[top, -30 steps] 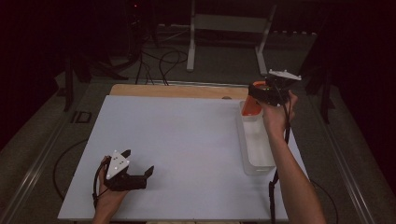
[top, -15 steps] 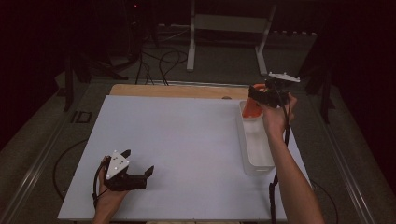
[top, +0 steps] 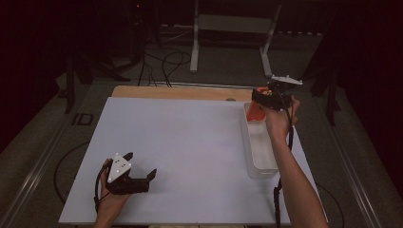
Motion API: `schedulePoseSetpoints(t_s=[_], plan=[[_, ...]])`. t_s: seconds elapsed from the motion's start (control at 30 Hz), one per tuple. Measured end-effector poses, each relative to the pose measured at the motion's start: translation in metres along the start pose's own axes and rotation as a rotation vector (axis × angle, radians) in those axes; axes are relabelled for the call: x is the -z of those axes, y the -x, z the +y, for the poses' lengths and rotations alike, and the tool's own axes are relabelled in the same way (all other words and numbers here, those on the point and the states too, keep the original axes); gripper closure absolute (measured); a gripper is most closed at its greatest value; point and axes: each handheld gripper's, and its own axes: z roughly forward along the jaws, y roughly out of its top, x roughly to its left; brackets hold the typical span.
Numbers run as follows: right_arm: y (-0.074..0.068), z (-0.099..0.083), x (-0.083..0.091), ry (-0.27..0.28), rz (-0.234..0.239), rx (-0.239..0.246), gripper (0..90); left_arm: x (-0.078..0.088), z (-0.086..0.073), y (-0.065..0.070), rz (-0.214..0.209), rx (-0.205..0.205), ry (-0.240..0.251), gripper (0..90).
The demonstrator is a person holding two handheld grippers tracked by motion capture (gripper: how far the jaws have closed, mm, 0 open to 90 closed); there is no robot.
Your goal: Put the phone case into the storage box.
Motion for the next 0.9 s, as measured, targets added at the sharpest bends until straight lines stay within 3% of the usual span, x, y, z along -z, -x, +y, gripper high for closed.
schedulePoseSetpoints(t_s=[0.3, 0.9], plan=[[-0.002, -0.002, -0.003, -0.003, -0.006, 0.01, 16.8, 0.001, 0.0, 0.0, 0.002, 0.002, 0.002, 0.2], [0.001, -0.013, -0.013, -0.026, -0.013, -0.015, 16.8, 0.001, 0.0, -0.001, 0.002, 0.003, 0.001, 0.2]])
